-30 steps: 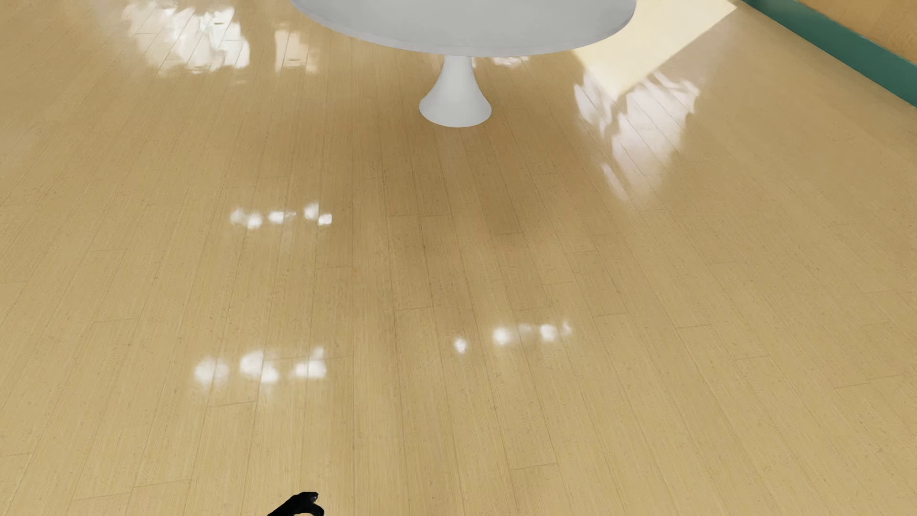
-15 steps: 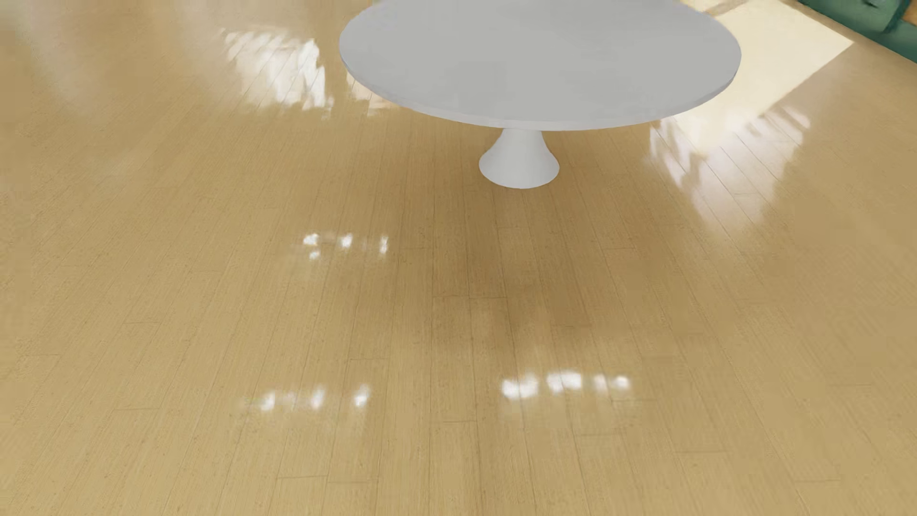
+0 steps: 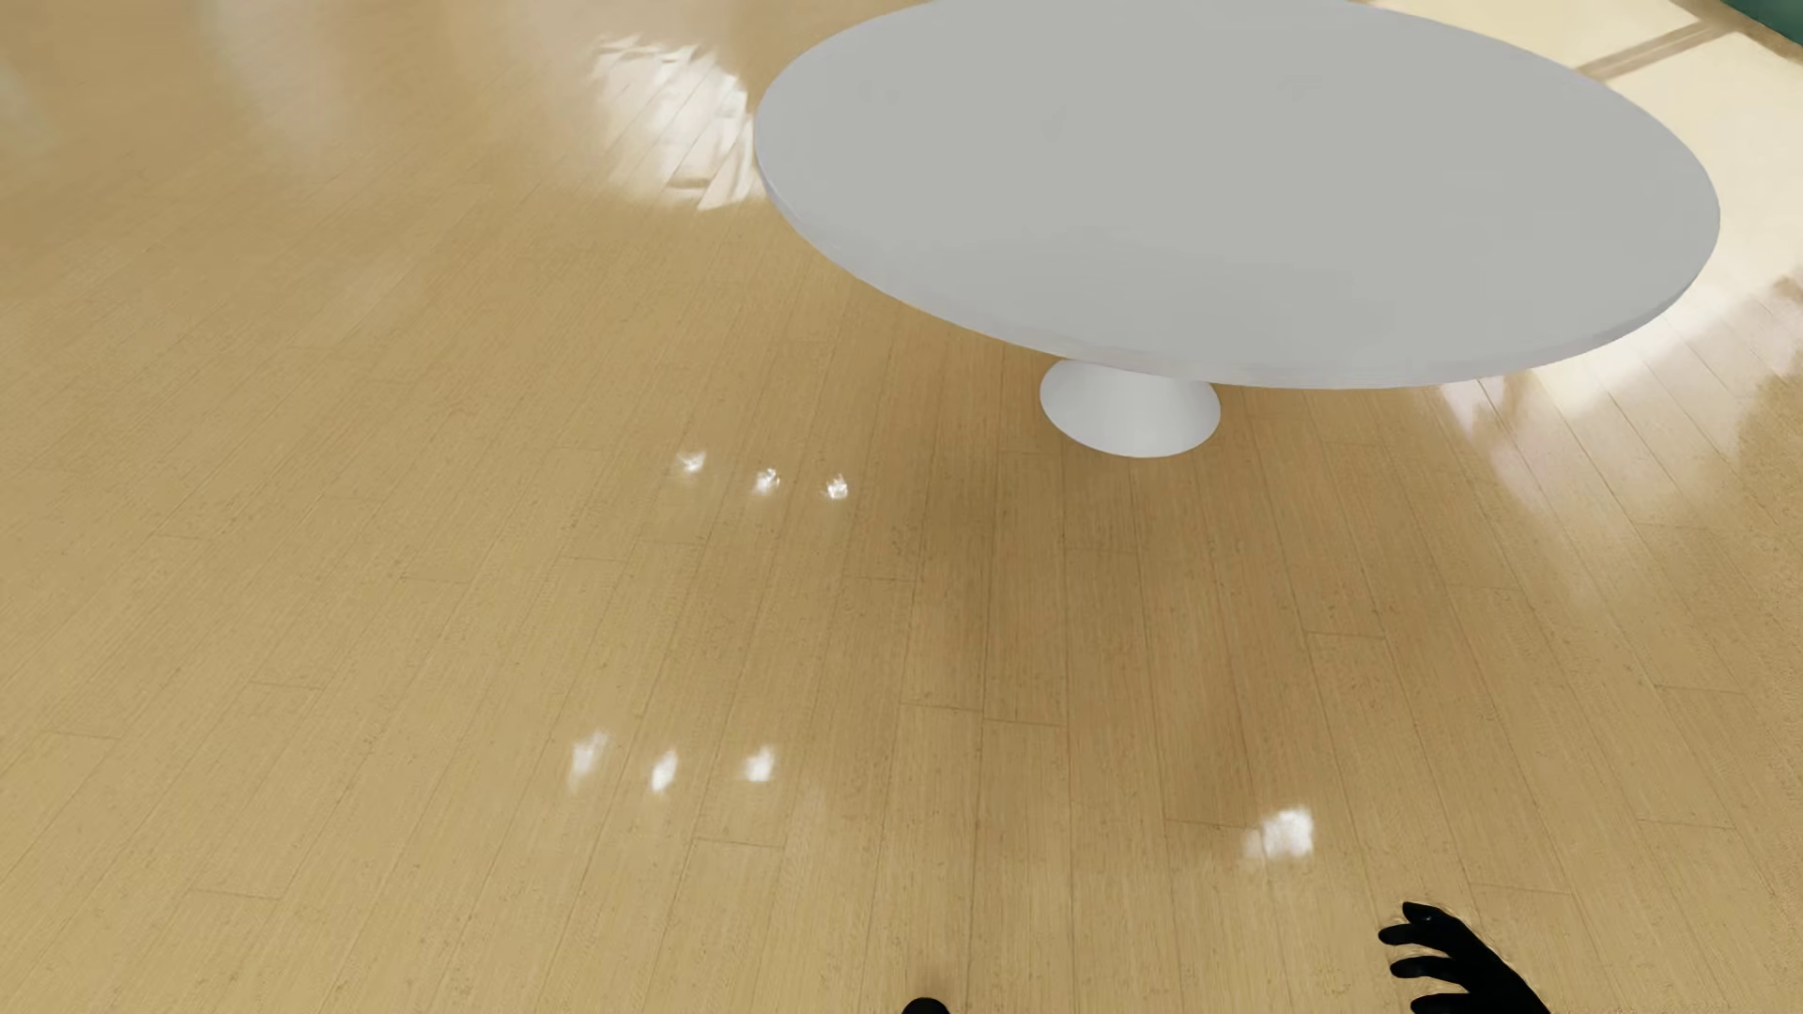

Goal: Go to the light gray table

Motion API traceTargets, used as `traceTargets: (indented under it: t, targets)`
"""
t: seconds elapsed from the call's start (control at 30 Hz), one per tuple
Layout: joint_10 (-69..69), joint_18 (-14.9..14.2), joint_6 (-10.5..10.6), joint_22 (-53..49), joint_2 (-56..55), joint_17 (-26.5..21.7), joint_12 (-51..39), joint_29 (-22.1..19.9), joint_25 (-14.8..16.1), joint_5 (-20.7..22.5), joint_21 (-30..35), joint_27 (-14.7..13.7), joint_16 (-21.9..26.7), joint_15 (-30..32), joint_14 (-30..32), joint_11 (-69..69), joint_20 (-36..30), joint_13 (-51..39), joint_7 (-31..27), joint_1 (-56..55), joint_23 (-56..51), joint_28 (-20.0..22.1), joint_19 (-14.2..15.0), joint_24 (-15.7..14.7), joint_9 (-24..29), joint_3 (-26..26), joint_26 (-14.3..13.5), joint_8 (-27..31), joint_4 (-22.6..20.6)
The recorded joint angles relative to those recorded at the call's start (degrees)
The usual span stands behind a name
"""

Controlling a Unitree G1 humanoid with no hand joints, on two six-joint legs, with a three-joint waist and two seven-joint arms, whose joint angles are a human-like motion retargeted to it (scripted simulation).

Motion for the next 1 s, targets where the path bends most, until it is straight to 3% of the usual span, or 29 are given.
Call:
traceTargets:
  t: [0.07, 0.1, 0.17, 0.23, 0.27, 0.3, 0.37, 0.43, 0.57, 0.7, 0.83, 1.0]
  targets:
    - [-0.55, 0.0, -1.31, 1.62, 1.87, 2.78, -3.34, 0.0, 0.0, -1.0, 0.85, 0.0, -0.55, 0.66, 2.59, 0.89, -3.55, 1.43, 0.0, 0.29, 2.65, 0.0, 0.0, 0.0, 0.15, -0.67, 0.0, 0.0, -0.23]
    - [-0.19, 0.0, -2.5, 2.62, 2.04, 4.17, -5.42, 0.0, 0.0, -1.89, 2.2, 0.0, -0.5, 3.25, 8.63, 1.47, -4.75, 2.82, 0.0, -0.35, 4.58, 0.0, 0.0, 0.0, -0.26, -1.4, 0.0, 0.0, -1.34]
    - [3.17, 0.0, -6.08, 4.16, 0.77, 6.72, -10.09, 0.0, 0.0, -4.38, 6.42, 0.0, 0.44, 13.49, 17.24, 5.16, -5.0, 6.83, 0.0, -1.29, 9.85, 0.0, 0.0, 0.0, -1.06, -4.71, 0.0, 0.0, -5.42]
    - [4.51, 0.0, -8.5, 2.56, -3.52, 8.42, -14.73, 0.0, 0.0, -6.74, 11.86, 0.0, 2.47, 26.84, 15.69, 15.7, -2.64, 11.75, 0.0, 1.01, 15.55, 0.0, 0.0, 0.0, -1.52, -8.91, 0.0, 0.0, -7.54]
    - [4.2, 0.0, -9.25, 0.29, -7.03, 8.87, -16.9, 0.0, 0.0, -7.96, 14.48, 0.0, 3.74, 29.79, 13.44, 22.44, -0.29, 14.04, 0.0, 2.91, 17.59, 0.0, 0.0, 0.0, -1.56, -10.78, 0.0, 0.0, -7.78]
    - [3.9, 0.0, -10.01, -2.51, -10.95, 9.28, -18.92, 0.0, 0.0, -8.91, 16.38, 0.0, 5.06, 28.29, 11.27, 28.69, 2.88, 16.15, 0.0, 4.8, 18.96, 0.0, 0.0, 0.0, -1.53, -12.45, 0.0, 0.0, -8.14]
    - [3.49, 0.0, -10.9, -7.96, -18.14, 10.05, -22.84, 0.0, 0.0, -9.18, 18.24, 0.0, 7.51, 18.85, 8.42, 37.21, 9.87, 19.5, 0.0, 8.29, 20.35, 0.0, 0.0, 0.0, -1.15, -15.38, 0.0, 0.0, -8.83]
    - [3.16, 0.0, -11.14, -12.06, -23.36, 10.43, -26.61, 0.0, 0.0, -8.6, 18.33, 0.0, 9.21, 11.13, 6.18, 38.66, 16.24, 21.28, 0.0, 11.86, 20.24, 0.0, 0.0, 0.0, -0.15, -17.75, 0.0, 0.0, -8.82]
    - [2.76, 0.0, -10.17, -18.67, -26.07, 10.46, -31.07, 0.0, 0.0, -7.6, 16.29, 0.0, 9.95, 9.13, 2.72, 20.12, 22.55, 20.74, 0.0, 16.55, 17.64, 0.0, 0.0, 0.0, 1.03, -20.91, 0.0, 0.0, -8.31]
    - [2.82, 0.0, -8.89, -20.86, -22.49, 10.27, -31.65, 0.0, 0.0, -6.92, 16.43, 0.0, 7.45, 18.34, 0.53, 3.97, 19.14, 15.5, 0.0, 18.21, 15.27, 0.0, 0.0, 0.0, 0.47, -19.9, 0.0, 0.0, -7.89]
    - [2.0, 0.0, -7.82, -12.23, -18.48, 9.06, -28.55, 0.0, 0.0, -6.77, 13.91, 0.0, 3.78, 17.82, -0.95, 0.32, 10.97, 8.24, 0.0, 20.0, 9.8, 0.0, 0.0, 0.0, -0.07, -16.94, 0.0, 0.0, -6.94]
    - [1.29, 0.0, -8.55, 3.77, -14.1, 7.9, -22.04, 0.0, 0.0, -7.25, 12.87, 0.0, 2.12, 17.86, -3.02, -3.77, -1.75, -0.46, 0.0, 22.86, 6.41, 0.0, 0.0, 0.0, -0.53, -13.91, 0.0, 0.0, -7.18]
